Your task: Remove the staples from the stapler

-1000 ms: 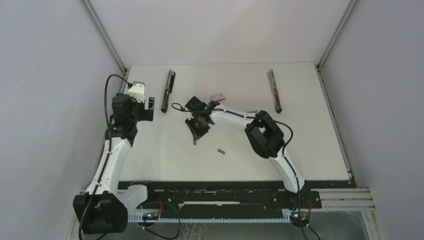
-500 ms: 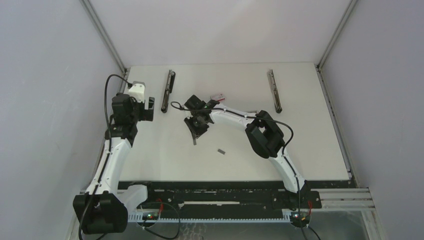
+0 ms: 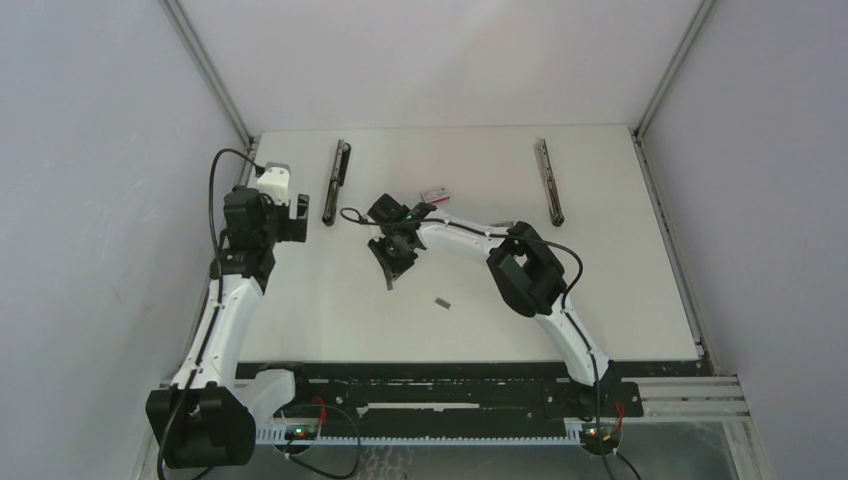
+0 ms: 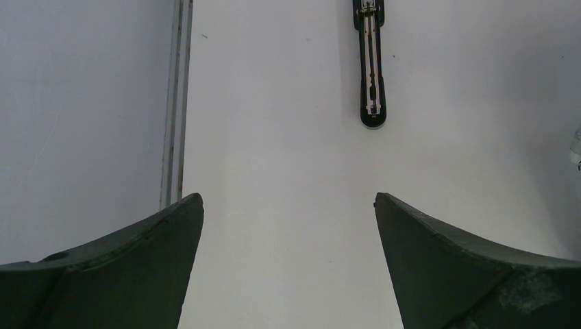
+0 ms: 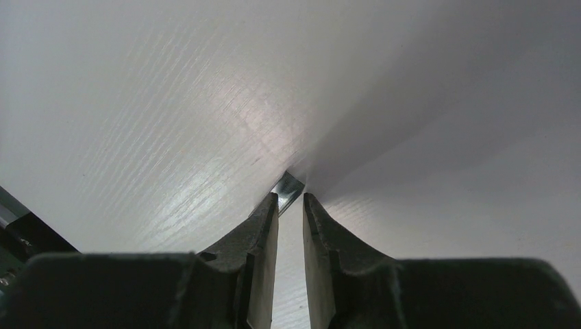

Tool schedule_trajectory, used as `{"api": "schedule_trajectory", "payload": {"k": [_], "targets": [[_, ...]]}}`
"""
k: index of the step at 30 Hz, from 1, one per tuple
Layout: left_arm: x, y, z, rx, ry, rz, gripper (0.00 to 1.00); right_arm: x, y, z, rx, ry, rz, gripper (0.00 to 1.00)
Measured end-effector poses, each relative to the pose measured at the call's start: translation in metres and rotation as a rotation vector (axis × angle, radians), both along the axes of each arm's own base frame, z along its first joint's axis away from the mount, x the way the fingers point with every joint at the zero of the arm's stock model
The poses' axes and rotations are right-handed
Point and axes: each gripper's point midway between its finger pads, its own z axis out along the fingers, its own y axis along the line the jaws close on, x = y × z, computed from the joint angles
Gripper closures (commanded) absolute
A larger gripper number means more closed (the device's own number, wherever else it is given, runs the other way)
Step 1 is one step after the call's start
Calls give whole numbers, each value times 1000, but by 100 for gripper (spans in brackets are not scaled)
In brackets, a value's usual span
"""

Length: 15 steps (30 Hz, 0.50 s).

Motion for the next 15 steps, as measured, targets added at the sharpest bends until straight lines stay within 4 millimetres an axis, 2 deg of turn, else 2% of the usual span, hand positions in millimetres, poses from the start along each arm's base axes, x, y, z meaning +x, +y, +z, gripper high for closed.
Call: {"api": "schedule_trajectory", "payload": {"k": [4, 6, 11, 15], "targets": [[0, 0, 0, 0, -1, 1, 0, 0, 0, 0, -2, -4, 4, 82], [0, 0, 0, 0, -2, 0, 0, 0, 0, 0, -3, -6, 6, 88], [0, 0, 0, 0, -2, 0, 0, 0, 0, -1, -9, -14, 11, 90], [1, 0, 1, 0, -4, 0, 0, -1, 0, -2, -10, -14, 16, 100]]}}
